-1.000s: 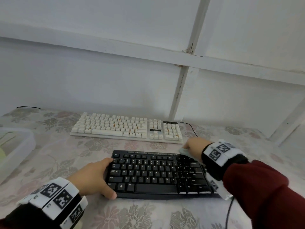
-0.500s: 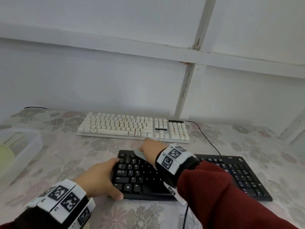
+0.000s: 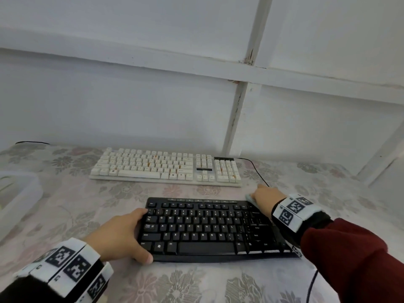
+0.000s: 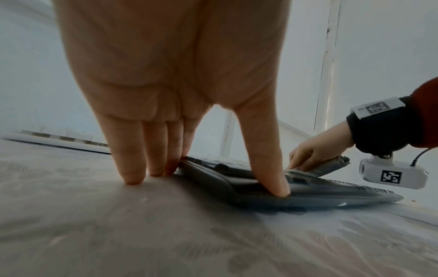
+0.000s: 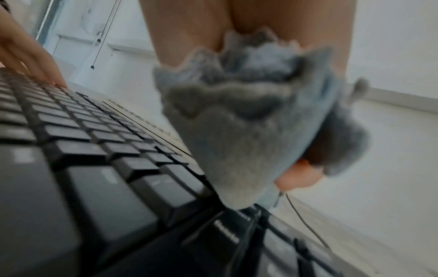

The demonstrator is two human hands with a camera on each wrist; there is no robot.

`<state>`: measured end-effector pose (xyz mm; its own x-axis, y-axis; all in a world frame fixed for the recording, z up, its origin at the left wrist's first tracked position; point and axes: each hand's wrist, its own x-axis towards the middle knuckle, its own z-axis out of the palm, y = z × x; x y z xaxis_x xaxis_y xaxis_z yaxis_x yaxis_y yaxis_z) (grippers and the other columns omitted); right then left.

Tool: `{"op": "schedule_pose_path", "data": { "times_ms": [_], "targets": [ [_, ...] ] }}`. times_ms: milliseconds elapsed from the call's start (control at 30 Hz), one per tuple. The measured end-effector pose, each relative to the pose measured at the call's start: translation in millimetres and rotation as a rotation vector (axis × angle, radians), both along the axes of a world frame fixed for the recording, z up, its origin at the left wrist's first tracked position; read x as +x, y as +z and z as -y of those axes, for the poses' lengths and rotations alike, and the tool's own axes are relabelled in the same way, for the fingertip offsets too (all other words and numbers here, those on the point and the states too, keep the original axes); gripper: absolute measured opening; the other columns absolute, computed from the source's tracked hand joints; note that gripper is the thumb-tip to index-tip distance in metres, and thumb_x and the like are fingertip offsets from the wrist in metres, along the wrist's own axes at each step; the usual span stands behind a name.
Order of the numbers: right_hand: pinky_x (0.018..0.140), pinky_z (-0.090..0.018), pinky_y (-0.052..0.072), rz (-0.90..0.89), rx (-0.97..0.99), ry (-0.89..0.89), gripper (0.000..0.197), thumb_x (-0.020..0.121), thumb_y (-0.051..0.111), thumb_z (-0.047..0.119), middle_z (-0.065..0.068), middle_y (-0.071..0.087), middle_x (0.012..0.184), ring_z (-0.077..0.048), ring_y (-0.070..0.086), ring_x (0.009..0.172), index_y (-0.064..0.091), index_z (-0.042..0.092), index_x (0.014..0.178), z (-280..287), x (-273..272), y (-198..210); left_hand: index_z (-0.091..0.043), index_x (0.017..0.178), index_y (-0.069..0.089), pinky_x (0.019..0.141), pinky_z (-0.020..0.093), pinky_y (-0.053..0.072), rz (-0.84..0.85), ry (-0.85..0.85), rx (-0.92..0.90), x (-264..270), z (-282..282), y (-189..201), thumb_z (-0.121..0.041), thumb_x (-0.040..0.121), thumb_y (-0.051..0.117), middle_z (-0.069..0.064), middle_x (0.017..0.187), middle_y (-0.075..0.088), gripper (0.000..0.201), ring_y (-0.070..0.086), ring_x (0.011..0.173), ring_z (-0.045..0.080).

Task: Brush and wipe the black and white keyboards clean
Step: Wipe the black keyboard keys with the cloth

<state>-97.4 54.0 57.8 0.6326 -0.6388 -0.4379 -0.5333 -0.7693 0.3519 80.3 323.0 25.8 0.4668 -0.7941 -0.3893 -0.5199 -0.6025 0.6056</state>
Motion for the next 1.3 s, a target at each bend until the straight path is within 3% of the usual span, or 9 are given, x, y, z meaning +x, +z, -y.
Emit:
{"op": "schedule_pose_path", "data": {
  "times_ms": [167,400,567,700,800,933,1033,1167,1300],
  "targets": [
    [0.083,-0.029,0.046,0.238,0.111,-0.088,0.04,0.101,0.034,0.034,-0.001,0.043,0.075,-0.012,0.042,0.059,0.047,0.012,0.071,-13,36,6,-0.029,0.14,0.029,0.091,0.017,0.037,-0.003,0.003,0.005,2,-1,-2,-0.028,0.056,0.086,-0.021,0.113,0.05,0.102,0.05,0.113,0.005],
    [0.089,-0.035,0.048,0.429,0.432,0.25,0.033,0.099,0.04,0.026,-0.012,0.051,0.114,-0.027,0.057,0.089,0.061,0.007,0.116,-112,126,-5,-0.033,0.134,0.034,0.079,0.011,0.039,0.011,-0.008,0.011,2,-1,0,-0.028,0.057,0.086,-0.023,0.113,0.053,0.093,0.052,0.108,0.003],
    [0.085,-0.036,0.044,0.412,0.367,0.249,0.042,0.098,0.044,0.017,-0.01,0.039,0.103,-0.024,0.043,0.084,0.034,0.018,0.057,-114,134,-15,-0.034,0.136,0.031,0.069,0.004,0.034,0.06,-0.023,0.02,2,-1,0,-0.031,0.059,0.084,-0.024,0.109,0.05,0.094,0.05,0.103,0.002],
    [0.08,-0.032,0.045,0.447,0.402,0.178,0.037,0.097,0.045,0.017,-0.003,0.039,0.086,-0.019,0.045,0.069,0.046,0.013,0.06,-87,109,-15,-0.03,0.14,0.029,0.083,0.014,0.038,0.036,-0.006,0.01,3,-1,-4,-0.028,0.058,0.086,-0.018,0.123,0.053,0.1,0.051,0.111,0.006],
    [0.079,-0.029,0.041,0.473,0.383,0.112,0.028,0.098,0.045,0.021,0.0,0.041,0.084,-0.019,0.047,0.077,0.067,0.004,0.099,-64,84,-18,-0.03,0.141,0.028,0.087,0.016,0.037,0.013,0.004,0.0,5,-2,-6,-0.027,0.057,0.087,-0.019,0.121,0.052,0.103,0.05,0.114,0.006],
    [0.069,-0.021,0.041,0.504,0.323,0.05,0.04,0.097,0.044,0.018,0.0,0.046,0.078,-0.009,0.04,0.054,0.049,0.013,0.058,-36,47,-18,-0.031,0.14,0.029,0.075,0.009,0.036,0.022,-0.008,-0.005,6,-1,-7,-0.027,0.057,0.087,-0.019,0.116,0.052,0.102,0.05,0.112,0.006],
    [0.056,-0.016,0.037,0.47,0.263,-0.059,0.034,0.098,0.043,0.02,-0.005,0.061,0.091,-0.009,0.041,0.053,0.064,0.009,0.074,-12,19,-15,-0.031,0.141,0.029,0.076,0.011,0.035,0.011,-0.006,-0.012,7,-1,-9,-0.028,0.056,0.087,-0.018,0.116,0.052,0.103,0.05,0.113,0.006],
    [0.089,-0.03,0.049,0.444,0.246,-0.161,0.035,0.095,0.045,0.026,-0.009,0.068,0.113,-0.023,0.064,0.094,0.07,0.003,0.105,17,-7,-5,-0.031,0.139,0.03,0.078,0.01,0.036,-0.011,-0.005,-0.035,9,-2,-13,-0.03,0.053,0.087,-0.019,0.119,0.052,0.104,0.049,0.115,0.005],
    [0.061,-0.024,0.042,0.621,0.355,-0.098,0.038,0.095,0.049,0.024,0.001,0.055,0.06,-0.01,0.046,0.052,0.058,0.012,0.06,13,-11,-12,-0.03,0.141,0.029,0.093,0.019,0.037,-0.037,-0.02,-0.035,10,-2,-13,-0.043,0.038,0.082,-0.017,0.13,0.05,0.116,0.049,0.117,0.005]
  ]
}}
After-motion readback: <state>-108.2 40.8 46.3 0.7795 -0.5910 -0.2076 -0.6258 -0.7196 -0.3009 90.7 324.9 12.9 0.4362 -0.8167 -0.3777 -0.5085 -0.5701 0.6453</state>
